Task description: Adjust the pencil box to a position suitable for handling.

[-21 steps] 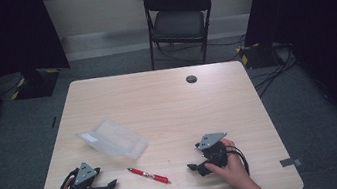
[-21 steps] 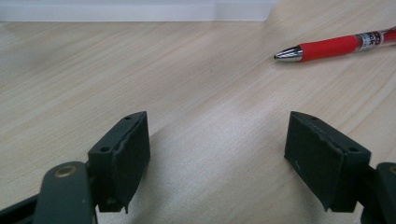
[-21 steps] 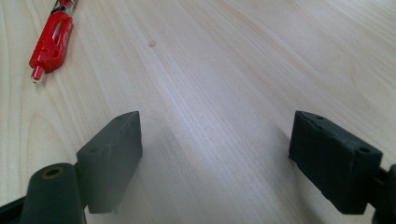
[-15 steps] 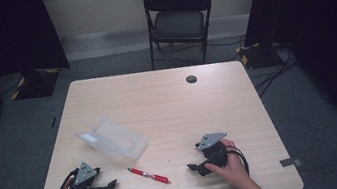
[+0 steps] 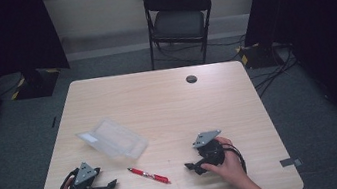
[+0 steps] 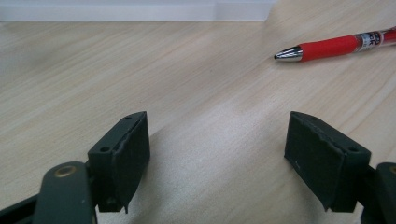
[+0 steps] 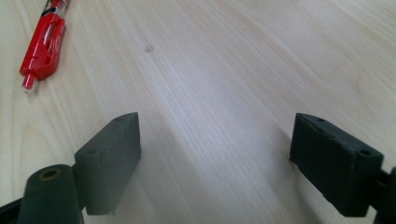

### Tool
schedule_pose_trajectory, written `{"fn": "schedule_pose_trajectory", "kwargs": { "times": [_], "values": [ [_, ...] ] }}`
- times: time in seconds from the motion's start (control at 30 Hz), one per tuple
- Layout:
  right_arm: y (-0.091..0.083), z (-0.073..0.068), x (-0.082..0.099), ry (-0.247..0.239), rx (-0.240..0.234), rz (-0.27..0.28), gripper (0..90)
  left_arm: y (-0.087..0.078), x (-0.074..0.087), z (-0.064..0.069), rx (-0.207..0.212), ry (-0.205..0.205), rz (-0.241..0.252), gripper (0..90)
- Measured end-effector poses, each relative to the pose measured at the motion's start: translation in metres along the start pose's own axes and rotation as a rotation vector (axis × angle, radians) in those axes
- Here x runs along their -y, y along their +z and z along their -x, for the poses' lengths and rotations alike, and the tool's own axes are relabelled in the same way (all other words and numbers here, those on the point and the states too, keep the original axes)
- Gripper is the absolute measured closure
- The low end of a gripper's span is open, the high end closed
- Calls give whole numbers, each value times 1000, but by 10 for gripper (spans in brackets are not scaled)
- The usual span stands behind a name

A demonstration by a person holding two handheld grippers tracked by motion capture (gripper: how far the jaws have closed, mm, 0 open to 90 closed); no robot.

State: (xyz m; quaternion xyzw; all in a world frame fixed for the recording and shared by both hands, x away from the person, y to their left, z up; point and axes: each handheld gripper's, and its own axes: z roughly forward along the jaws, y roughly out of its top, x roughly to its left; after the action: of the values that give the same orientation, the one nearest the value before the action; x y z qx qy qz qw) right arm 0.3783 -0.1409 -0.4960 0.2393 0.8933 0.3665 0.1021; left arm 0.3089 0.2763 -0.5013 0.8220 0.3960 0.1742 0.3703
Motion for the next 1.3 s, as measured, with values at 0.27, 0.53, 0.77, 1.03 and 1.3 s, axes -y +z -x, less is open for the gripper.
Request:
{"fn": "schedule_pose_trajectory", "kwargs": {
  "times": [0.27,0.53,0.77,1.03,1.3],
  "values": [
    [18,-7,-25,6,-49,7,198,0,0,0,0,0,0,220],
    [25,-8,-52,7,-62,39,232,0,0,0,1,-1,1,218],
    [33,-7,-70,4,-61,59,273,0,0,0,3,-4,1,218],
    [51,-8,-91,18,-68,76,324,0,0,0,2,-1,2,217],
    [63,-6,-106,26,-64,81,374,0,0,0,4,-6,3,217]
  ]
}}
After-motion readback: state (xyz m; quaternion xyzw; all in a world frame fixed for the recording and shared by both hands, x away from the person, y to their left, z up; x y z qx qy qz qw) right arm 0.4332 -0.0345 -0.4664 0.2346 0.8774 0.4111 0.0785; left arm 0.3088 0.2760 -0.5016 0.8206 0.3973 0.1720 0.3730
